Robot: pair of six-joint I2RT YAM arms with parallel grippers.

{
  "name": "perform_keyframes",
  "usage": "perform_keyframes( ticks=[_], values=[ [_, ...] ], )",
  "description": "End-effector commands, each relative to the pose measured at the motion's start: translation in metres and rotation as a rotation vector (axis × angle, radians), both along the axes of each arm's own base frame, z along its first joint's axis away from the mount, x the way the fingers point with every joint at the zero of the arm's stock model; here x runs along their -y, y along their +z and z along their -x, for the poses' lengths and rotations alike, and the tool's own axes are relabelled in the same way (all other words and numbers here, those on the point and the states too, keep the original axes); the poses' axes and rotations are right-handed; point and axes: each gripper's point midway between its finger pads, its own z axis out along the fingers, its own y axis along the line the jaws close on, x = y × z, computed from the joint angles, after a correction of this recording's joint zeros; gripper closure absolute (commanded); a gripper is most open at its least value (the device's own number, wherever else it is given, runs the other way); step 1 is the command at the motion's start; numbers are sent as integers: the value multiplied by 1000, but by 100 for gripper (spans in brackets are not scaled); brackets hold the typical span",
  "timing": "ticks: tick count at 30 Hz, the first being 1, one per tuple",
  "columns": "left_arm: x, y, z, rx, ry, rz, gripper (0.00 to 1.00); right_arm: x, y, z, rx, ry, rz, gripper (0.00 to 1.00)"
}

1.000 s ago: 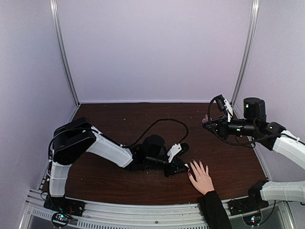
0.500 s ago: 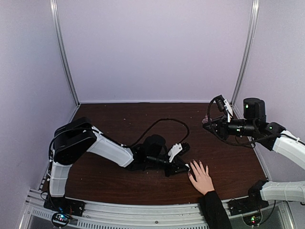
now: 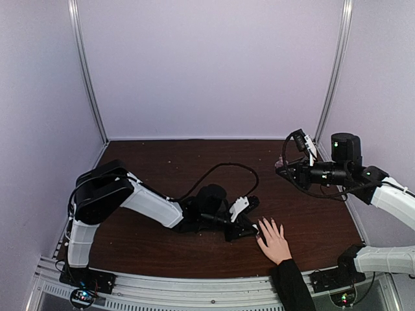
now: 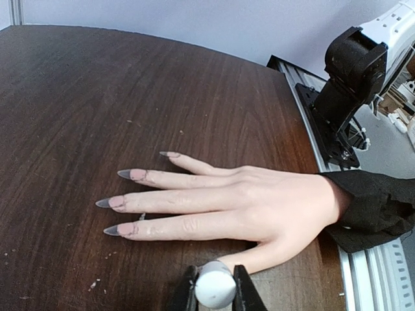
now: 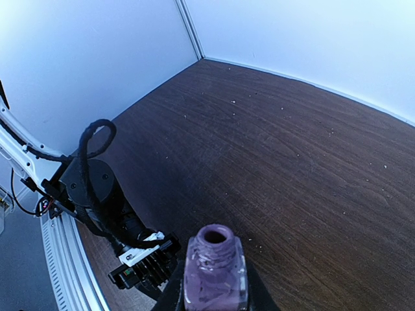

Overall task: Paint the nails
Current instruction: Paint the nail with the hand.

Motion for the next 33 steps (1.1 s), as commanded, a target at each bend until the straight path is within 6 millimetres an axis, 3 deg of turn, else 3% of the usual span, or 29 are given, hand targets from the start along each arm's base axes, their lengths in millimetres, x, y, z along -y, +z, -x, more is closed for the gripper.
perform_keyframes(
  ticks=[1, 33],
  values=[
    [6, 4, 3, 18, -25, 20, 100, 1, 7, -2, 24, -7, -17, 100],
    [-4, 0, 6, 27, -9, 3, 100, 1, 7, -3, 23, -7, -18, 100]
  ],
)
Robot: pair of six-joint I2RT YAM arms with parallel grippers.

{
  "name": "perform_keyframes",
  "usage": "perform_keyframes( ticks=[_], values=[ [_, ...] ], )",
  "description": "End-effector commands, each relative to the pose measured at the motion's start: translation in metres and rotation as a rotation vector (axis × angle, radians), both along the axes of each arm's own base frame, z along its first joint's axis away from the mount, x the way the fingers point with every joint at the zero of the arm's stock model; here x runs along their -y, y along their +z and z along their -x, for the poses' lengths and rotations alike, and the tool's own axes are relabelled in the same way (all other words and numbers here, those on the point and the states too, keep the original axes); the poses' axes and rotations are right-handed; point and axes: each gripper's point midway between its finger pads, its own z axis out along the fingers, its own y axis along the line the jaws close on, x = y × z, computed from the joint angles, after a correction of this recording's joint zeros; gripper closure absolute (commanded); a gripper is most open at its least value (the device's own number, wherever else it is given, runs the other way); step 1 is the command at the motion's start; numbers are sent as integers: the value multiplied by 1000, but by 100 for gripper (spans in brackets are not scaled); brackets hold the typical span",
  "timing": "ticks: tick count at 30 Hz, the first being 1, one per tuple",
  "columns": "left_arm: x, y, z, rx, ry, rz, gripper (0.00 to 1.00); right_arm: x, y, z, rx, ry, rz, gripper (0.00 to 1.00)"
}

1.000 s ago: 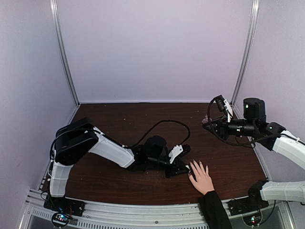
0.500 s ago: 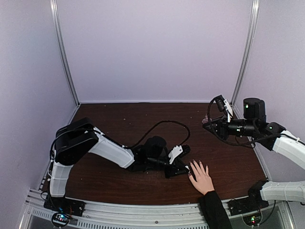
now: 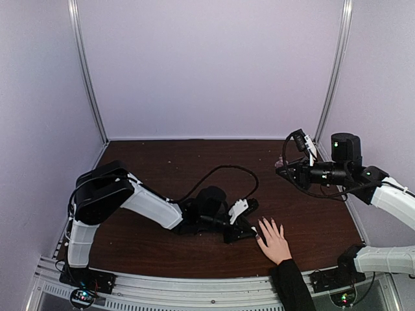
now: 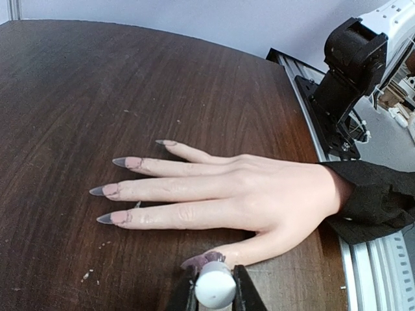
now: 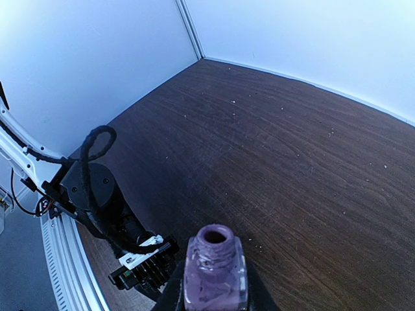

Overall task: Paint the nails
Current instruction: Paint the nail with the hand.

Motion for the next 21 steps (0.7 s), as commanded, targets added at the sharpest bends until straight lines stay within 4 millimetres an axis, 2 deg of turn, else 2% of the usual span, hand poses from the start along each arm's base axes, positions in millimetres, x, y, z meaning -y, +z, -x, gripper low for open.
perform_keyframes(
  ticks=[1, 21],
  values=[
    [-1, 7, 2, 26, -3, 19, 100, 1, 7, -2, 23, -7, -19, 100],
    [1, 11, -6, 44, 34, 27, 100, 1, 6, -2, 21, -6, -19, 100]
  ],
)
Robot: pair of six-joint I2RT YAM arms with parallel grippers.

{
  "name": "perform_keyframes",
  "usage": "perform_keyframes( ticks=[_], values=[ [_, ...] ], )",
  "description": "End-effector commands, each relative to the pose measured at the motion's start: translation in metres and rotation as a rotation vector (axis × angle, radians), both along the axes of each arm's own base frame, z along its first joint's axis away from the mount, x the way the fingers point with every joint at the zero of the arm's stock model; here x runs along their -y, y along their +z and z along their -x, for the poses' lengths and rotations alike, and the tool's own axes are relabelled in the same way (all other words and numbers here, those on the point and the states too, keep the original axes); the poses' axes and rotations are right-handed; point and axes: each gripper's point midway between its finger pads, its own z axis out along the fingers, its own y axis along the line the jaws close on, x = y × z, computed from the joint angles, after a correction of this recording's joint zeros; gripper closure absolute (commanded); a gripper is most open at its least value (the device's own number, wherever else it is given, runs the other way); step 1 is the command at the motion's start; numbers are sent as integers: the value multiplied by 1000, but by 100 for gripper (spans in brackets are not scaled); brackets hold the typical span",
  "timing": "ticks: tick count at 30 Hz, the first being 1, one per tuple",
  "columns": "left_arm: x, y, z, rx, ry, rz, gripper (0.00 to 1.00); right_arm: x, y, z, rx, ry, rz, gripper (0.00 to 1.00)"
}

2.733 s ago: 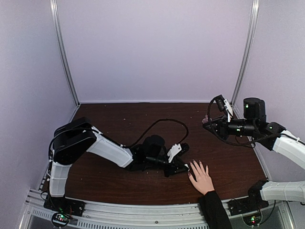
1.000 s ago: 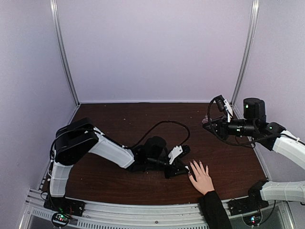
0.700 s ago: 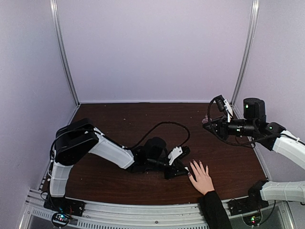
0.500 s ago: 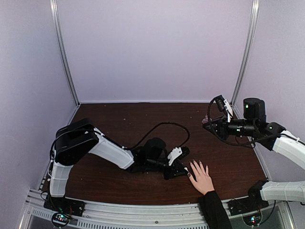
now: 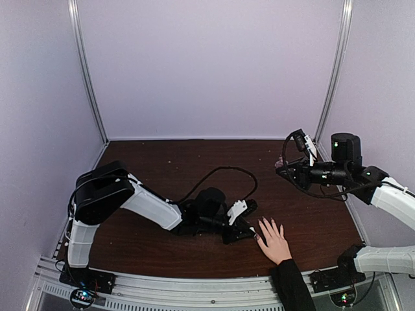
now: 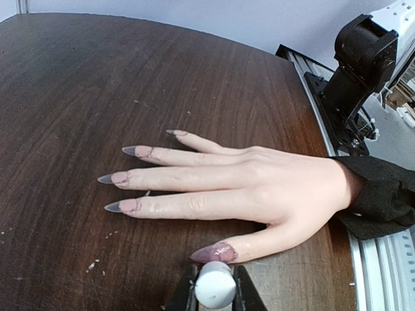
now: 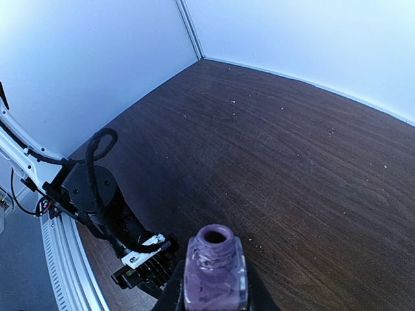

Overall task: Paint the nails
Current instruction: Paint the nail with the hand.

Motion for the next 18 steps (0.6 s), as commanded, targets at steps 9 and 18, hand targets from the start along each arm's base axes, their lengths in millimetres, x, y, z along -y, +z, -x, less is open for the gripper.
perform_keyframes(
  ticks=[9, 18],
  values=[
    [8, 27, -6, 56, 22, 65, 100, 1, 6, -2, 21, -9, -18, 100],
    [11, 36, -13, 72, 35, 86, 100, 1, 6, -3, 21, -9, -17, 100]
  ],
)
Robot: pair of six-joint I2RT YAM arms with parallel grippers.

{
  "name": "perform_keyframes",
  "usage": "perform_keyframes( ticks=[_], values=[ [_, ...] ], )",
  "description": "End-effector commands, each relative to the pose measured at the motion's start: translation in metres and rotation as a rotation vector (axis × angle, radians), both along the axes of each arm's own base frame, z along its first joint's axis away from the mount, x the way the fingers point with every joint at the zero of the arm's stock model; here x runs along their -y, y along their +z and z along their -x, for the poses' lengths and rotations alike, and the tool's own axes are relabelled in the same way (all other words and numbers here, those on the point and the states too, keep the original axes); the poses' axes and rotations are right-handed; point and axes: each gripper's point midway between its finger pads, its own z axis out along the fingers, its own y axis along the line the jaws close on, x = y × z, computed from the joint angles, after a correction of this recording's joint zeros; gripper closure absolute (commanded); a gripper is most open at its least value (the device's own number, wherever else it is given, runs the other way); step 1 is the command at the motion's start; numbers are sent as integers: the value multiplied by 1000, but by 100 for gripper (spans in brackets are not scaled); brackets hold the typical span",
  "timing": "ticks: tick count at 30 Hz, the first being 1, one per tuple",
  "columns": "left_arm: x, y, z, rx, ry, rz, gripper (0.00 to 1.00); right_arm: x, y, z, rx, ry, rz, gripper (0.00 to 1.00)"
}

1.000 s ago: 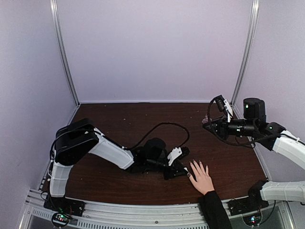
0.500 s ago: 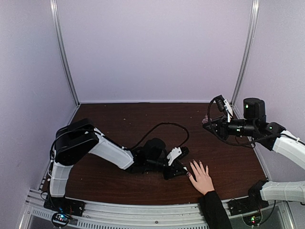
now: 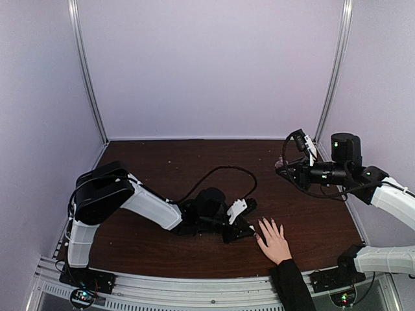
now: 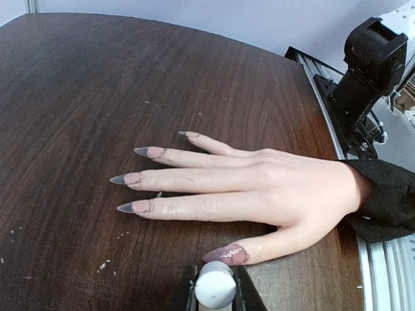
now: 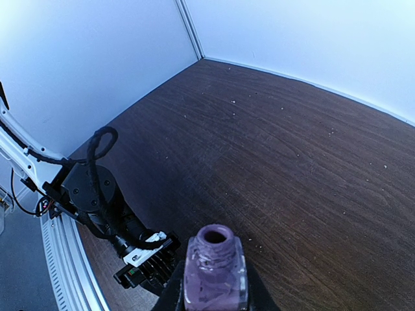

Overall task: Paint the nails
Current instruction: Paint the nail with the hand.

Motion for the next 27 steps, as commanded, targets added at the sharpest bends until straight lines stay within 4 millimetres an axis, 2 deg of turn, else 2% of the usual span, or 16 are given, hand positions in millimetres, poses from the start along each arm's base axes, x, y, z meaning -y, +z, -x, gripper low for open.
perform_keyframes(
  ticks=[1, 18, 24, 27],
  values=[
    [10, 37, -7, 59, 6, 92, 100, 1, 5, -3, 20, -9, -16, 100],
    [1, 64, -15, 67, 28, 159, 100, 1, 5, -3, 19, -7, -16, 100],
    [-4, 66, -12, 57, 18, 167, 100, 0, 6, -3, 20, -7, -19, 100],
    [-4, 60, -6, 39, -17, 153, 100, 0, 6, -3, 22, -4, -20, 100]
  ],
)
